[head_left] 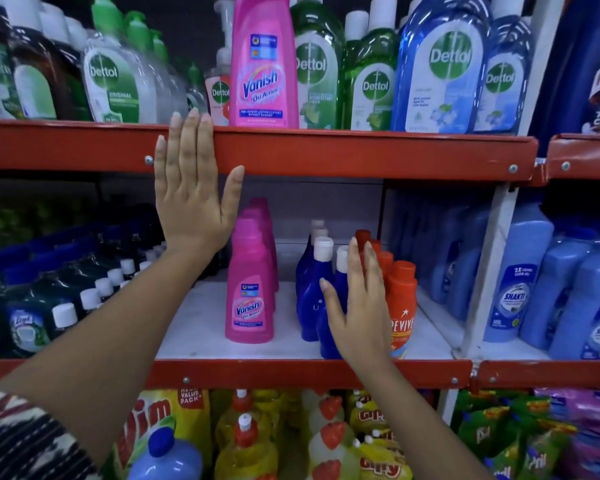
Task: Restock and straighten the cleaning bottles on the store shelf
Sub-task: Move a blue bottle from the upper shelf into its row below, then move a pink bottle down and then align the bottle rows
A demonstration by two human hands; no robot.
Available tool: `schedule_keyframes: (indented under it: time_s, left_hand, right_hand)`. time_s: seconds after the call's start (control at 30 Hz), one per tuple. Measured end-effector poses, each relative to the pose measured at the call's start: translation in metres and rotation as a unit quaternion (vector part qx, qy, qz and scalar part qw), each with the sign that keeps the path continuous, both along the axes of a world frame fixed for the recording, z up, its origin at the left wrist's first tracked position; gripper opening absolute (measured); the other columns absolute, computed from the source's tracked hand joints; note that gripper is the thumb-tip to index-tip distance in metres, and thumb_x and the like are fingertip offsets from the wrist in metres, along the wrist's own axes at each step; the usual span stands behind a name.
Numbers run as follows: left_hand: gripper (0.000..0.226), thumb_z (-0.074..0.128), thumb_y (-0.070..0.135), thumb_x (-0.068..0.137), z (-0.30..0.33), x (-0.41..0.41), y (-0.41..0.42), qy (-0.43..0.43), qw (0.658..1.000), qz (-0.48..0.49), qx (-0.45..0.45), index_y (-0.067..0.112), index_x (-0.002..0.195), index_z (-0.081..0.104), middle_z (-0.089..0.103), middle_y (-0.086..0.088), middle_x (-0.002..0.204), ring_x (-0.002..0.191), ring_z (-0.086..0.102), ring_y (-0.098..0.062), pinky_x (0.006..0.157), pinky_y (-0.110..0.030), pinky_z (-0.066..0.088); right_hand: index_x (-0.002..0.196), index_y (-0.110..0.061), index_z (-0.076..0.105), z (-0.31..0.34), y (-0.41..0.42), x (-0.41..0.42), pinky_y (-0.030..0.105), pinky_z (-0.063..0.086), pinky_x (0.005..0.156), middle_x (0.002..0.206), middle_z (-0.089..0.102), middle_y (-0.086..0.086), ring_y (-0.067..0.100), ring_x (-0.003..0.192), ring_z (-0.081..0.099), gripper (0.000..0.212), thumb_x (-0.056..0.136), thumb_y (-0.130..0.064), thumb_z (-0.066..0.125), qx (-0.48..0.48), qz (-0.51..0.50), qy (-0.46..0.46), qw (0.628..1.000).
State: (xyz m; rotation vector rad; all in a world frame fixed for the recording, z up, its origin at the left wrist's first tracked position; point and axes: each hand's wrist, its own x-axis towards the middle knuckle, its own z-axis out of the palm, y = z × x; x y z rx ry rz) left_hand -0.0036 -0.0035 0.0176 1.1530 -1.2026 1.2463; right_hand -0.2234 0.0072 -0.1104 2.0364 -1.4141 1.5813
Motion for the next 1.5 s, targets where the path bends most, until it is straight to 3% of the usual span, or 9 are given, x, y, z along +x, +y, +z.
schedule_keyframes:
  time_s: [0.07,0.2,0.47,0.67,0.8,0.97,1.13,1.33,1.5]
  left_hand:
    - [0.063,0.026,0.043,0.104,0.000,-0.001,0.001,0.002,1.000,-0.004,0.006,0.001,0.150,0.027,0.030,-0.016,0.157,0.147,0.021,-0.030,0.123,-0.032,-0.002]
    - [0.062,0.027,0.043,0.104,0.000,0.000,0.000,0.002,1.000,-0.002,0.005,0.001,0.150,0.029,0.032,-0.016,0.156,0.146,0.022,-0.029,0.123,-0.034,0.001]
    - [0.063,0.027,0.046,0.104,0.000,-0.002,0.001,0.007,1.000,-0.021,0.009,0.001,0.148,0.032,0.036,-0.016,0.154,0.146,0.024,-0.028,0.124,-0.037,0.007]
    - [0.063,0.031,0.045,0.103,0.000,-0.001,0.001,0.007,1.000,-0.024,0.009,0.000,0.146,0.037,0.034,-0.015,0.153,0.145,0.026,-0.027,0.123,-0.037,0.010]
    - [0.063,0.030,0.045,0.102,0.000,-0.001,-0.001,0.009,1.000,-0.029,0.007,0.001,0.147,0.034,0.032,-0.012,0.154,0.145,0.026,-0.027,0.124,-0.036,0.009]
    - [0.064,0.025,0.047,0.103,0.000,-0.001,0.000,0.015,0.999,-0.026,0.024,0.003,0.148,0.032,0.033,-0.012,0.154,0.148,0.020,-0.022,0.124,-0.036,0.008]
    - [0.064,0.021,0.049,0.104,0.001,-0.002,0.002,0.019,0.999,-0.030,0.030,0.003,0.147,0.032,0.034,-0.013,0.153,0.150,0.009,-0.016,0.124,-0.035,0.007]
    - [0.065,0.019,0.049,0.103,0.001,-0.003,0.004,0.018,0.999,-0.029,0.039,0.003,0.146,0.029,0.033,-0.014,0.153,0.151,0.003,-0.013,0.123,-0.035,0.006]
    - [0.067,0.018,0.050,0.103,0.002,-0.004,0.006,0.023,0.998,-0.036,0.050,0.001,0.146,0.031,0.034,-0.014,0.153,0.150,0.004,-0.012,0.123,-0.034,0.005]
  right_hand:
    - [0.154,-0.020,0.009,0.006,0.005,0.002,0.034,0.020,0.118,0.164,0.011,0.009,0.023,0.152,0.007,0.069,0.100,-0.042,0.045,-0.036,-0.028,0.052,0.998]
    - [0.155,-0.016,0.013,0.035,0.010,0.007,0.035,0.008,0.123,0.163,0.006,0.009,0.020,0.152,-0.003,0.070,0.099,-0.040,0.047,-0.121,-0.049,0.099,0.987]
    - [0.151,-0.011,0.029,0.150,0.021,0.031,0.042,0.019,0.121,0.158,0.028,0.017,0.030,0.149,0.020,0.062,0.099,-0.040,0.046,-0.259,-0.044,0.088,0.961]
    - [0.147,-0.005,0.035,0.240,0.024,0.056,0.034,0.027,0.114,0.147,0.044,0.017,0.029,0.138,0.039,0.061,0.097,-0.036,0.050,-0.251,0.021,0.024,0.967]
    - [0.145,-0.006,0.035,0.285,0.021,0.072,0.037,0.040,0.102,0.139,0.048,0.015,0.029,0.127,0.047,0.060,0.095,-0.033,0.054,-0.204,0.083,-0.026,0.975]
    - [0.147,-0.016,0.028,0.324,0.012,0.087,0.032,0.038,0.077,0.131,0.051,0.013,0.031,0.111,0.057,0.067,0.092,-0.043,0.054,-0.165,0.066,-0.007,0.984]
    - [0.146,-0.022,0.026,0.341,0.006,0.088,0.038,0.049,0.077,0.122,0.061,0.009,0.030,0.102,0.062,0.070,0.089,-0.052,0.054,-0.108,0.019,0.029,0.994]
    - [0.135,-0.025,0.037,0.345,0.012,0.086,0.032,0.036,0.065,0.100,0.059,0.003,0.026,0.078,0.053,0.054,0.088,-0.045,0.056,-0.115,0.036,-0.001,0.993]
    - [0.132,-0.023,0.039,0.341,0.024,0.075,0.030,0.033,0.066,0.093,0.057,0.001,0.024,0.074,0.049,0.051,0.089,-0.045,0.057,-0.145,0.057,-0.044,0.987]
